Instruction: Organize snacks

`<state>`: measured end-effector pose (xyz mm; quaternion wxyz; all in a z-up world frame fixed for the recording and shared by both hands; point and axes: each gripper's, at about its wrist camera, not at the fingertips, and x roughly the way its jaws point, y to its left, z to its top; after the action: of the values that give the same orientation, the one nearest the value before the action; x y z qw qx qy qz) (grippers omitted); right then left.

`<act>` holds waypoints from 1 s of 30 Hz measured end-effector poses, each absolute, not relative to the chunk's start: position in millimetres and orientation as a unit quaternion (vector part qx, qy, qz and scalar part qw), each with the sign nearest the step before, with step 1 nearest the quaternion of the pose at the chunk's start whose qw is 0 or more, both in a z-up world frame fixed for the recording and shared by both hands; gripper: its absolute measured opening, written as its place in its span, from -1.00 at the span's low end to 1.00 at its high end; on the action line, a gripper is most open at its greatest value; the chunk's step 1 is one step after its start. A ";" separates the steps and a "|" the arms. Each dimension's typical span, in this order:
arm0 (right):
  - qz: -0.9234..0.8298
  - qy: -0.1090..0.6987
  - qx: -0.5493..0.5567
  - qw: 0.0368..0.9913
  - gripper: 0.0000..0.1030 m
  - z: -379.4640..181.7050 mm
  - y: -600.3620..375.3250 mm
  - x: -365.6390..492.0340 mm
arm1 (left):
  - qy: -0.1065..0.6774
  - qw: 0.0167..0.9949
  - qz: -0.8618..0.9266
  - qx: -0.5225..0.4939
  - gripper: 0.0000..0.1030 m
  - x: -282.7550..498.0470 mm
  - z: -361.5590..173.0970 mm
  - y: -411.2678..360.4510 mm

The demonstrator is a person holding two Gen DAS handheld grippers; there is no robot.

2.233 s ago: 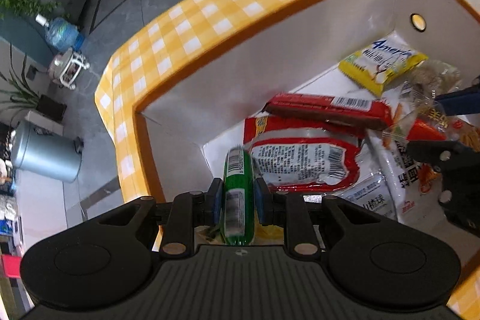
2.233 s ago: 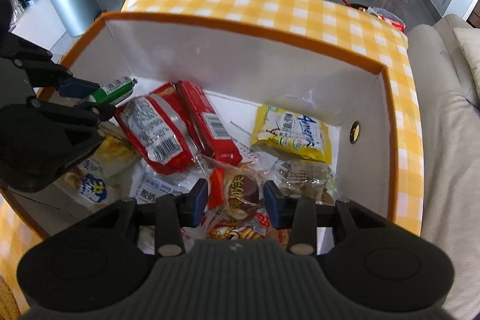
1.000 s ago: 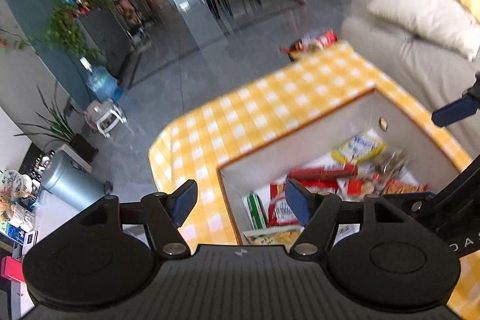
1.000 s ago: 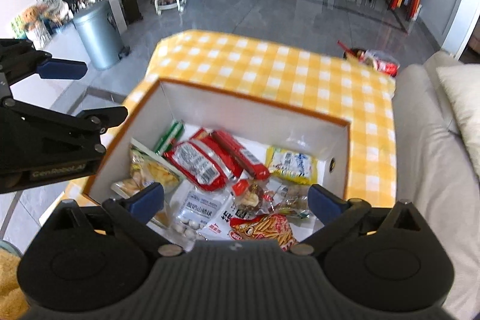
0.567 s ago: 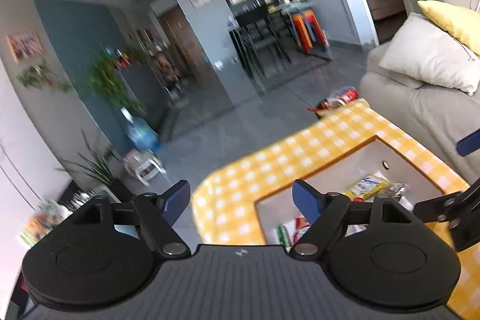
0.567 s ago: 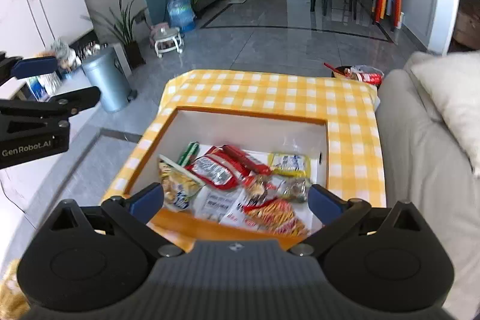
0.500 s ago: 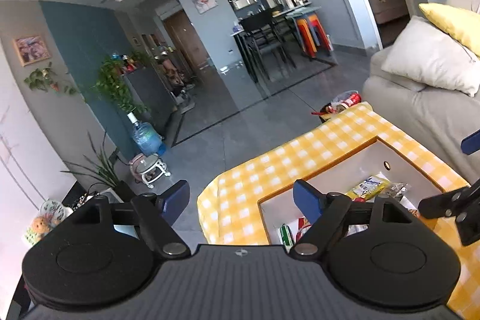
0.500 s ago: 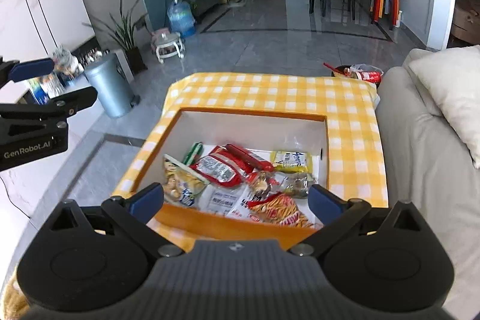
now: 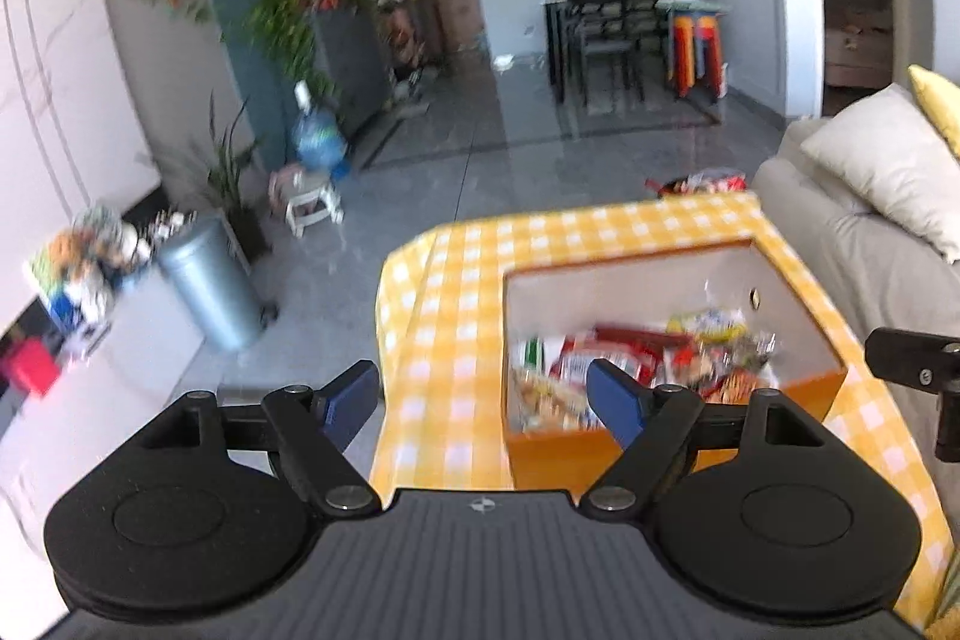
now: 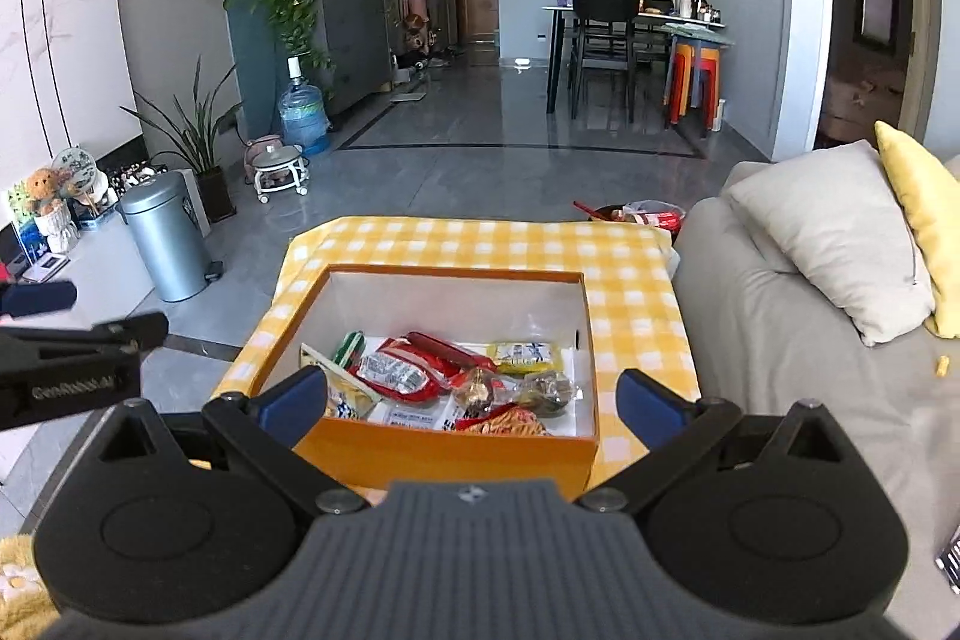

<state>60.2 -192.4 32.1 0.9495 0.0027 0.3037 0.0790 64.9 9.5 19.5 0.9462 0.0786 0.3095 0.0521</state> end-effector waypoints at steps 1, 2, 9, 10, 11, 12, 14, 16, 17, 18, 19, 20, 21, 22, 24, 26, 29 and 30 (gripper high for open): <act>0.080 0.306 0.001 0.949 0.92 30.2 -190.2 57.6 | 0.322 0.942 0.060 0.071 0.79 63.3 15.8 11.5; 0.081 0.309 0.000 0.948 0.92 28.2 -188.3 55.9 | 0.333 0.938 0.066 0.063 0.79 63.1 13.2 13.7; 0.089 0.333 0.001 0.939 0.92 16.0 -177.5 56.5 | 0.353 0.932 0.070 0.054 0.79 55.8 12.0 18.5; 0.090 0.333 0.000 0.939 0.92 15.1 -176.3 57.2 | 0.354 0.931 0.069 0.052 0.79 56.4 13.3 18.3; 0.090 0.332 -0.001 0.939 0.92 14.7 -175.3 57.6 | 0.354 0.932 0.069 0.049 0.79 57.2 13.5 16.5; 0.088 0.331 -0.001 0.940 0.92 15.2 -174.9 58.0 | 0.353 0.932 0.066 0.047 0.79 57.2 13.8 15.4; 0.087 0.329 -0.002 0.941 0.92 16.7 -174.9 58.5 | 0.351 0.933 0.065 0.048 0.79 58.0 15.5 11.9; 0.084 0.330 -0.003 0.940 0.92 17.2 -175.8 58.5 | 0.350 0.933 0.062 0.051 0.79 59.7 14.6 9.1; 0.082 0.330 -0.004 0.940 0.92 16.8 -176.4 58.1 | 0.349 0.934 0.060 0.050 0.79 59.9 14.7 7.5; 0.080 0.330 -0.004 0.941 0.92 16.7 -177.4 56.5 | 0.349 0.934 0.059 0.049 0.79 59.5 14.7 6.5; 0.078 0.330 -0.003 0.941 0.92 16.4 -178.6 55.3 | 0.349 0.934 0.057 0.048 0.79 60.2 14.4 5.5; 0.076 0.330 -0.003 0.941 0.92 16.2 -179.5 54.1 | 0.349 0.934 0.056 0.047 0.79 60.2 14.2 4.6; 0.074 0.332 -0.002 0.941 0.92 15.8 -180.6 53.3 | 0.350 0.934 0.055 0.047 0.79 59.9 13.4 3.7; 0.073 0.332 -0.001 0.940 0.92 14.9 -181.5 53.0 | 0.352 0.933 0.054 0.048 0.79 59.8 12.3 2.9; 0.071 0.333 0.001 0.940 0.92 14.6 -182.6 52.4 | 0.355 0.932 0.052 0.048 0.79 59.5 11.8 1.9; 0.071 0.333 0.001 0.940 0.92 14.5 -183.6 51.9 | 0.356 0.932 0.051 0.048 0.79 58.7 11.7 1.4; 0.072 0.333 0.001 0.940 0.92 13.8 -184.2 51.6 | 0.355 0.932 0.052 0.047 0.79 58.3 11.7 1.0; 0.072 0.332 0.001 0.940 0.92 14.1 -184.0 51.7 | 0.356 0.932 0.053 0.047 0.79 58.8 11.8 1.2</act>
<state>51.7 -184.0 14.1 0.9404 0.0009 0.3324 0.0722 58.8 1.2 11.8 0.9320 0.0466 0.3556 0.0531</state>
